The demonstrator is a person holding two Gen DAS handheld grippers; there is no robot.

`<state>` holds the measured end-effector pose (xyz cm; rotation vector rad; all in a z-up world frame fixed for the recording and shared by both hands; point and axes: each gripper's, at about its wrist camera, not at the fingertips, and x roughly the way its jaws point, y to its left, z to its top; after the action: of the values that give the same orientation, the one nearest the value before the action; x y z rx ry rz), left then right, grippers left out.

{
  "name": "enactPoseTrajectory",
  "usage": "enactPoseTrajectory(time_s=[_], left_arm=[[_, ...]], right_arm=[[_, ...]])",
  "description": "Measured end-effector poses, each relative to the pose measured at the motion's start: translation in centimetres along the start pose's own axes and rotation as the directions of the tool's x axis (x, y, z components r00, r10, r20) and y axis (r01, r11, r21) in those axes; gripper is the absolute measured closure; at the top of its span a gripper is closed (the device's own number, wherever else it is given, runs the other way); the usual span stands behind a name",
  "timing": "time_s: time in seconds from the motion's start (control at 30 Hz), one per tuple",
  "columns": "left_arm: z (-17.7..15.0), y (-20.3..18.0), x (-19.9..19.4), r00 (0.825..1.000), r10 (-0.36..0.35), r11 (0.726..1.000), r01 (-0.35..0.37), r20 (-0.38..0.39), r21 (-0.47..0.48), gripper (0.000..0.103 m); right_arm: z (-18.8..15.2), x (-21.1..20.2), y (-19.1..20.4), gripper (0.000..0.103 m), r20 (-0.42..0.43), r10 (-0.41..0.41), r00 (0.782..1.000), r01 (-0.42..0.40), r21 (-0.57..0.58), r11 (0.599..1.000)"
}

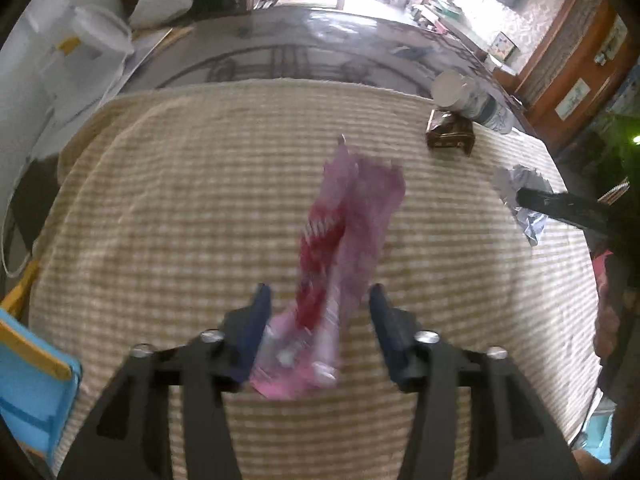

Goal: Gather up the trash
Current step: 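Grasp the pink wrapper with the left gripper while the right gripper grasps crumpled paper, then lift the pink wrapper with the left gripper while the right gripper lifts the crumpled paper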

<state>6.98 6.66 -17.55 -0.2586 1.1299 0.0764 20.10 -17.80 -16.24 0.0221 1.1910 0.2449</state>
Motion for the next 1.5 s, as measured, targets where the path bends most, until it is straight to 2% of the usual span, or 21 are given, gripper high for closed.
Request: enactPoseTrajectory(time_s=[0.13, 0.27, 0.33, 0.4, 0.43, 0.5, 0.63, 0.83, 1.0, 1.2, 1.3, 1.5], left_arm=[[0.0, 0.5, 0.2, 1.0, -0.008, 1.0, 0.008, 0.006, -0.008, 0.048], [0.3, 0.0, 0.9, 1.0, 0.002, 1.0, -0.002, 0.009, 0.002, 0.037], [0.7, -0.4, 0.8, 1.0, 0.0, 1.0, 0.0, 0.028, 0.004, 0.036], [1.0, -0.6, 1.3, 1.0, -0.003, 1.0, 0.003, 0.027, 0.026, 0.041], [1.2, -0.6, 1.5, 1.0, -0.004, 1.0, 0.003, 0.02, 0.031, 0.048], [1.3, -0.5, 1.9, 1.0, -0.013, 1.0, 0.013, -0.005, 0.02, 0.08], [1.1, -0.8, 0.7, 0.999, -0.015, 1.0, 0.015, 0.029, 0.019, 0.09], [1.2, -2.9, -3.9, 0.989, -0.033, 0.998, 0.025, 0.147, 0.053, 0.091], [0.7, -4.7, -8.1, 0.971, -0.06, 0.996, 0.042, 0.232, 0.082, 0.091], [-0.2, -6.2, -9.7, 0.964, -0.059, 0.994, 0.032, 0.26, 0.106, 0.091], [-0.6, -6.9, -9.9, 0.966, -0.05, 0.993, 0.02, 0.252, 0.12, 0.091], [-0.8, -7.2, -11.2, 0.958, -0.06, 0.992, 0.027, 0.279, 0.119, 0.091]], right_arm=[[-1.0, -2.2, 1.0, 0.048, 0.056, 0.044, 0.997, -0.043, -0.023, 0.999], [-2.7, -5.0, 1.7, 0.048, 0.073, 0.097, 0.993, -0.094, -0.042, 0.995], [-4.0, -6.3, 2.1, 0.047, 0.075, 0.113, 0.991, -0.109, -0.053, 0.993], [-5.2, -7.1, 2.3, 0.047, 0.079, 0.126, 0.989, -0.122, -0.049, 0.991], [-5.8, -7.3, 2.4, 0.047, 0.077, 0.133, 0.988, -0.13, -0.042, 0.991], [-7.1, -7.7, 2.5, 0.047, 0.076, 0.143, 0.987, -0.142, -0.019, 0.99], [-8.2, -8.8, 2.4, 0.047, 0.098, 0.157, 0.983, -0.16, 0.021, 0.987], [-8.1, -12.2, 2.4, 0.047, 0.188, 0.133, 0.973, -0.135, 0.003, 0.991], [-8.5, -14.9, 2.5, 0.046, 0.249, 0.125, 0.96, -0.123, -0.023, 0.992], [-9.3, -16.3, 2.2, 0.046, 0.29, 0.145, 0.946, -0.139, -0.042, 0.989], [-9.7, -16.3, 1.7, 0.046, 0.287, 0.15, 0.946, -0.147, -0.03, 0.989], [-10.0, -17.2, 1.6, 0.046, 0.304, 0.133, 0.943, -0.13, -0.03, 0.991]])
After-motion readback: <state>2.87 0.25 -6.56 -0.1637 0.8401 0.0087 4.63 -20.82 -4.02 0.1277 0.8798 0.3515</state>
